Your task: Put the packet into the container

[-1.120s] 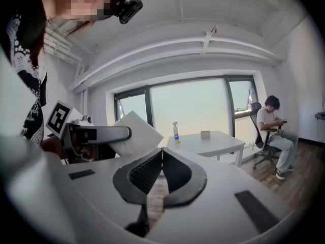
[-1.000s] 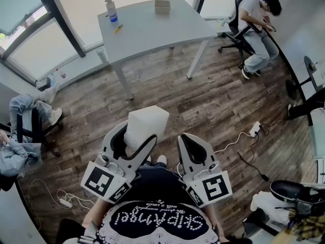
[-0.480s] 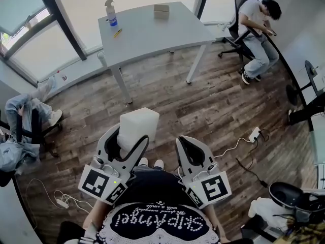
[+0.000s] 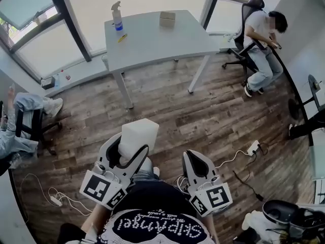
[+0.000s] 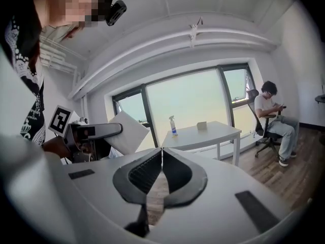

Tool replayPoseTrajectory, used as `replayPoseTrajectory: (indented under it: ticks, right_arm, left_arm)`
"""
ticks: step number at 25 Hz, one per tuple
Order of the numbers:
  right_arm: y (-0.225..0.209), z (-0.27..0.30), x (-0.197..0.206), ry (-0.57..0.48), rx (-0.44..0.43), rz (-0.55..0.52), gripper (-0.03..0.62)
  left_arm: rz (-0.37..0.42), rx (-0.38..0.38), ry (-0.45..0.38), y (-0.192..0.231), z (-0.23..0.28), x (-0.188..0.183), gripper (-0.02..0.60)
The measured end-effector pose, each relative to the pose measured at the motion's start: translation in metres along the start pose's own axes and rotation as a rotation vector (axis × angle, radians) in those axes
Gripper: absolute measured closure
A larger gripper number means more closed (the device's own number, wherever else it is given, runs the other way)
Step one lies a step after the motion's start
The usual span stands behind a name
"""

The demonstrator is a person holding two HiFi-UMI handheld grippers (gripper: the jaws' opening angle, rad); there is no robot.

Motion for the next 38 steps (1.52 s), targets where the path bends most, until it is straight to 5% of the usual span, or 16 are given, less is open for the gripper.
replayPoseTrajectory:
  ticks: [38]
  right_arm:
    - [-0.044,0.199,-0.042,-0.012,0.024,0.017,0.579]
  left_arm:
    - [0.058,0.03,-0.011,0.157,0.136,-0.042,0.301]
Point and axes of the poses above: the fingertips, and each gripper's own axes: z forward along the fingers, y to its left, x out of its underside, the point moved 9 cm from there along -z, backward along the fingers, and after that the axes turned 7 degrees about -y, right-handed, at the moved point
